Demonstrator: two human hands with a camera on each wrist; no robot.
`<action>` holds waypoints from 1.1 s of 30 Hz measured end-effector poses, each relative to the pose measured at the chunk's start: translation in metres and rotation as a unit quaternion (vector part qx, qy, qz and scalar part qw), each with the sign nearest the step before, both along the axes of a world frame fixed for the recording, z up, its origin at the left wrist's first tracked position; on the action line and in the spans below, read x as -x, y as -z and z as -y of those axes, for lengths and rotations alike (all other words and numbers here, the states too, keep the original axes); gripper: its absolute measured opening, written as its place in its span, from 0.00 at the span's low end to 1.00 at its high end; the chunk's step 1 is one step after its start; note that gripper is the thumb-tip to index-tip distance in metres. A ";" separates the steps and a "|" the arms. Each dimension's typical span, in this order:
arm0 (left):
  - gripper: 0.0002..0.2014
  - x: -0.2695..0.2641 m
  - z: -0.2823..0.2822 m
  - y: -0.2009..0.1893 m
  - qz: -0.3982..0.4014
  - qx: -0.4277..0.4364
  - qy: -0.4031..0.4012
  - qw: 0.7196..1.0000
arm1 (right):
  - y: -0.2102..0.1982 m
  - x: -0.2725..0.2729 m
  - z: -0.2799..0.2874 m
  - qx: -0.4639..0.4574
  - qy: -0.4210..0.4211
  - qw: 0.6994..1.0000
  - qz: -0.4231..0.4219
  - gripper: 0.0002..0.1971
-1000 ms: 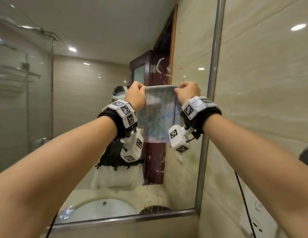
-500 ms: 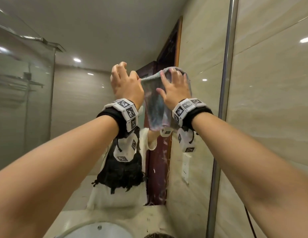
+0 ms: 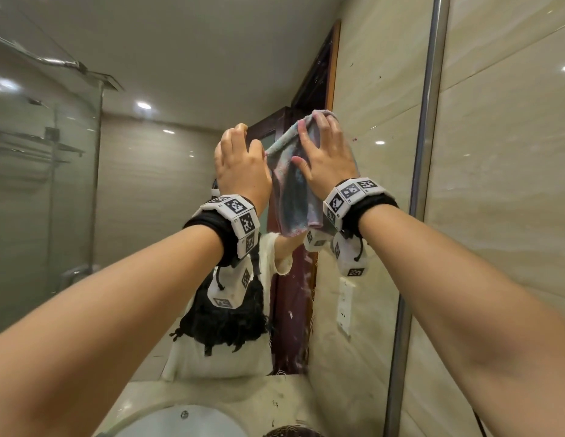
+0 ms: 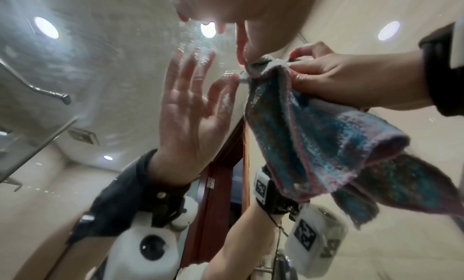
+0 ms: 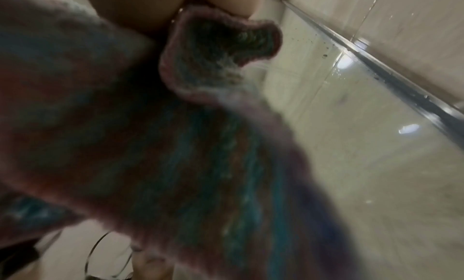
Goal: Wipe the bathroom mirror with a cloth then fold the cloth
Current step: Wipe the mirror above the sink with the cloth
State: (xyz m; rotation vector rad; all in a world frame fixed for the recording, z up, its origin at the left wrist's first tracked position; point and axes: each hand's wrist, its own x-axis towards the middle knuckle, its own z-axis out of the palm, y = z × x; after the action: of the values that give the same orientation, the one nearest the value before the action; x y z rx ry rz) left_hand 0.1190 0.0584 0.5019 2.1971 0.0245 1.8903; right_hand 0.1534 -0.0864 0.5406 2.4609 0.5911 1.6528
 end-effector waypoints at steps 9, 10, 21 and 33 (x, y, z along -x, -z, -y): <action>0.30 -0.002 -0.001 0.016 -0.071 -0.022 -0.018 0.997 | 0.003 -0.013 -0.007 -0.012 -0.008 0.995 -0.094 0.40; 0.31 -0.002 -0.002 0.019 -0.076 -0.022 -0.026 0.997 | 0.003 -0.014 -0.007 -0.010 -0.005 0.995 -0.096 0.40; 0.27 -0.012 0.000 0.044 -0.132 -0.048 -0.044 0.989 | -0.006 -0.025 0.032 -0.133 0.005 0.981 -0.142 0.41; 0.28 -0.012 -0.013 0.061 -0.126 -0.058 -0.037 0.990 | 0.004 -0.032 0.049 -0.267 0.042 0.954 -0.126 0.41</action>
State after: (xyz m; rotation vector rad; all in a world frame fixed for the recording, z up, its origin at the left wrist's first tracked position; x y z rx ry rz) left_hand 0.1305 0.0717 0.4406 2.5351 0.0430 1.6752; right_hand 0.1856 -0.1349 0.5366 3.0515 0.0479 1.6465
